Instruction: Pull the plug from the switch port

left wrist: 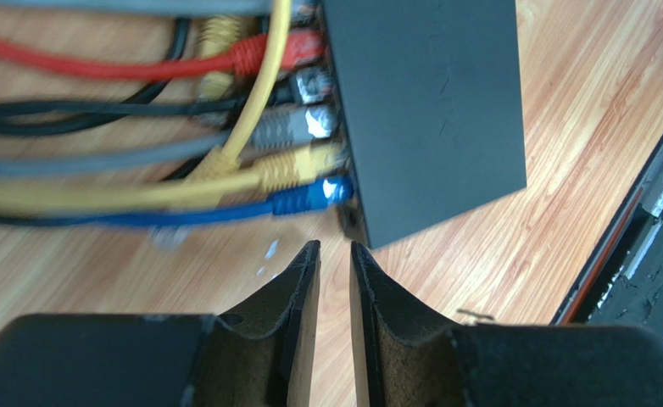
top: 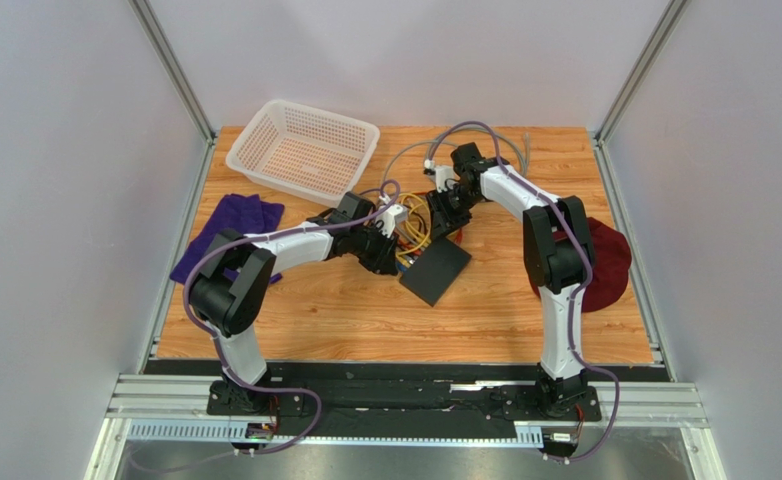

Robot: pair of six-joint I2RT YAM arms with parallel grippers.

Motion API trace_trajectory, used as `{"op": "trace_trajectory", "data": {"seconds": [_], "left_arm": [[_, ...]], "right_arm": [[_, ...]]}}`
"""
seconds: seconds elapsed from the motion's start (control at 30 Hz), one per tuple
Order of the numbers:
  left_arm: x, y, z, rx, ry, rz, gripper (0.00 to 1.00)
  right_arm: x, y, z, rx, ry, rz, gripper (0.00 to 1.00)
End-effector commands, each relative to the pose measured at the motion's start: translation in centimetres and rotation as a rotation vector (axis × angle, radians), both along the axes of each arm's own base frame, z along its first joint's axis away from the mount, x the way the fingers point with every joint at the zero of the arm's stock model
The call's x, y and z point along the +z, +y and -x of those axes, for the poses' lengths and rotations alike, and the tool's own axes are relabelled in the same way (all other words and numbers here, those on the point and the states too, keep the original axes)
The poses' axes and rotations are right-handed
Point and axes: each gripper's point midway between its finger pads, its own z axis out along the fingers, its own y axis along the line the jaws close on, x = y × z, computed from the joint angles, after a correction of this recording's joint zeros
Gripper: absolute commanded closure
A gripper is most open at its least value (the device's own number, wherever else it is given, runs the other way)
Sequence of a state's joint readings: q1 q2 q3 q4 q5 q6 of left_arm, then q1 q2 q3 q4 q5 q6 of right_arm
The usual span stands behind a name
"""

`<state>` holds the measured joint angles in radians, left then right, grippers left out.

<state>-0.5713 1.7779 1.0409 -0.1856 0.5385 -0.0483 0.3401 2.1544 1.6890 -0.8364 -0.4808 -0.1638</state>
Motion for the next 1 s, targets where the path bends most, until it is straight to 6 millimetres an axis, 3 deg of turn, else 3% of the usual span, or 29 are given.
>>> {"op": "trace_trajectory", "data": {"seconds": [0.0, 0.33, 0.47, 0.67, 0.77, 0.8, 0.83, 0.87, 0.97], "left_arm": [[-0.4, -2.3, 0.6, -0.066, -0.008, 0.057, 0.72], [-0.7, -4.2, 6.1, -0.237, -0.02, 0.073, 0.71], [-0.5, -5.5, 7.4, -0.281, -0.031, 0.081, 0.71], [0.7, -6.8, 7.8, -0.319, -0.022, 0.104, 0.71], [3.4, -7.1, 8.0, -0.418, -0.068, 0.142, 0.67], [3.8, -6.2, 8.7, -0.445, -0.036, 0.126, 0.66], [5.1, -6.0, 7.9, -0.471, -0.083, 0.14, 0.64], [6.6, -5.1, 8.5, -0.488, -0.071, 0.15, 0.63], [10.0, -2.8, 6.6, -0.486, -0.163, 0.161, 0.59]], "right_arm": [[-0.2, 2.0, 1.0, 0.092, 0.036, -0.06, 0.65], [-1.7, 6.5, 6.1, 0.239, 0.159, -0.108, 0.69], [-1.6, 8.1, 8.2, 0.296, 0.179, -0.124, 0.7], [-0.7, 7.6, 10.2, 0.346, 0.182, -0.119, 0.7], [0.1, 7.4, 8.9, 0.339, 0.124, -0.094, 0.67], [0.6, 7.4, 8.3, 0.326, 0.107, -0.094, 0.65], [1.2, 7.0, 7.4, 0.3, 0.094, -0.096, 0.63], [2.0, 7.0, 6.7, 0.286, 0.073, -0.099, 0.59], [4.8, 6.2, 4.1, 0.235, -0.018, -0.081, 0.49]]}}
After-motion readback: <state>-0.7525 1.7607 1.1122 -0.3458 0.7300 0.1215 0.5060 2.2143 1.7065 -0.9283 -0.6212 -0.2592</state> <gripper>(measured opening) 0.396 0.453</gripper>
